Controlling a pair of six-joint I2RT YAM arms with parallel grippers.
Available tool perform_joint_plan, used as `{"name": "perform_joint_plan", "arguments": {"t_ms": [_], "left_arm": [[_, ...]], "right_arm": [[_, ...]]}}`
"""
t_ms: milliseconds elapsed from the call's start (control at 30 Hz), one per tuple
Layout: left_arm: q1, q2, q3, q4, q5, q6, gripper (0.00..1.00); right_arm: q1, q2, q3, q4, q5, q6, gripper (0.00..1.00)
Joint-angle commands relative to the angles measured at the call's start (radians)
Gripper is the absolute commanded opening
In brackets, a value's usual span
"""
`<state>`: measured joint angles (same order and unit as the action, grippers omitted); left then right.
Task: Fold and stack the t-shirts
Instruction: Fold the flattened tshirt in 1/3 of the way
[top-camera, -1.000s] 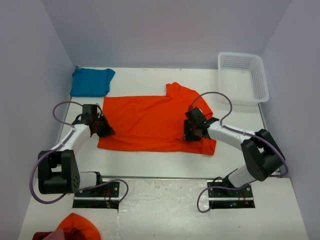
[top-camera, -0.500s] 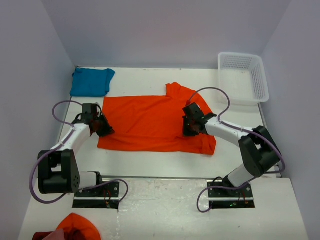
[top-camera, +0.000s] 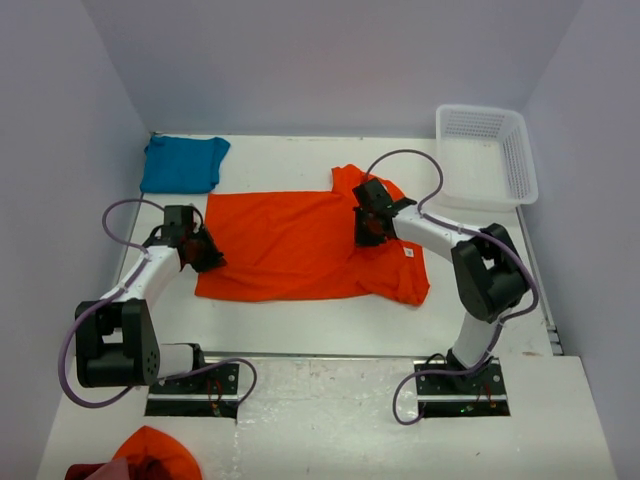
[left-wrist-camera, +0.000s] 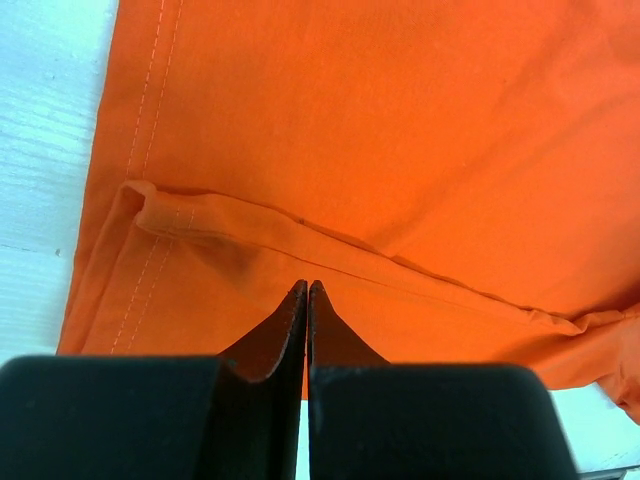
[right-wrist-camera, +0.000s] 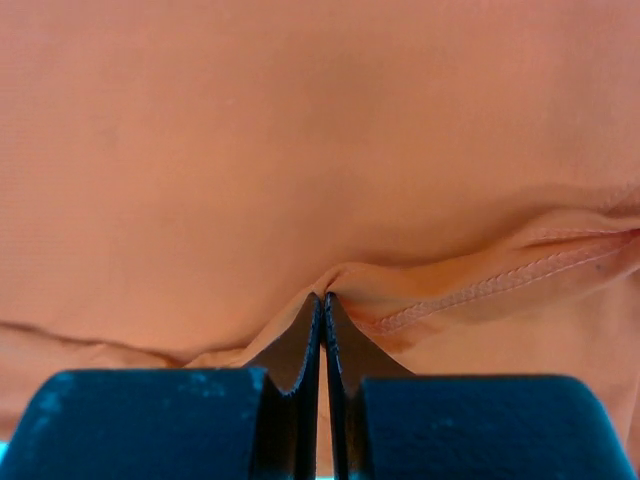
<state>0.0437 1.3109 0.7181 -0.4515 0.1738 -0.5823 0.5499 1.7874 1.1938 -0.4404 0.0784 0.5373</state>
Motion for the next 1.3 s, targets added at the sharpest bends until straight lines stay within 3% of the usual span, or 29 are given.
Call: {"name": "perform_joint_plan", "arguments": {"t_ms": [0, 67, 100, 200, 233, 600, 733, 833, 967, 1067, 1267], "left_arm": [[-0.001, 0.004, 0.052, -0.015, -0.019, 0.029, 0.0], [0.001, 0.002, 0.057, -0.018, -0.023, 0.032, 0.0], [-0.001, -0.001, 0.057, -0.019, -0.028, 0.033, 0.0], [-0.001, -0.002, 0.057, -0.016, -0.042, 0.035, 0.0], [-0.001, -0.002, 0.057, -0.016, -0.046, 0.033, 0.0], [0.001, 0.005, 0.038, -0.033, -0.046, 0.009, 0.0], [-0.001, -0.004, 0.05, -0.078, -0.134, 0.006, 0.0], [-0.001, -0.022, 0.072, -0.119, -0.262, -0.001, 0.0], [-0.001, -0.012, 0.113, -0.154, -0.379, 0.006, 0.09], [-0.001, 0.004, 0.135, -0.159, -0.408, 0.009, 0.15], [-0.001, 0.074, 0.155, -0.141, -0.384, 0.002, 0.18]], "right_arm": [[-0.019, 0.055, 0.07, -0.03, -0.008, -0.036, 0.0], [-0.021, 0.075, 0.087, -0.038, -0.008, -0.042, 0.14], [-0.021, 0.072, 0.082, -0.037, 0.003, -0.039, 0.27], [-0.021, 0.0, 0.021, 0.006, 0.041, -0.033, 0.48], [-0.021, -0.02, 0.0, 0.0, 0.05, -0.028, 0.5], [-0.013, -0.449, -0.17, -0.147, 0.15, 0.012, 0.52], [-0.013, -0.587, -0.198, -0.17, 0.133, 0.009, 0.52], [-0.013, -0.646, -0.221, -0.17, 0.109, 0.007, 0.52], [-0.011, -0.68, -0.24, -0.155, 0.04, 0.009, 0.52], [-0.008, -0.694, -0.246, -0.156, 0.032, 0.004, 0.52], [-0.008, -0.724, -0.247, -0.167, 0.038, -0.013, 0.52]]}}
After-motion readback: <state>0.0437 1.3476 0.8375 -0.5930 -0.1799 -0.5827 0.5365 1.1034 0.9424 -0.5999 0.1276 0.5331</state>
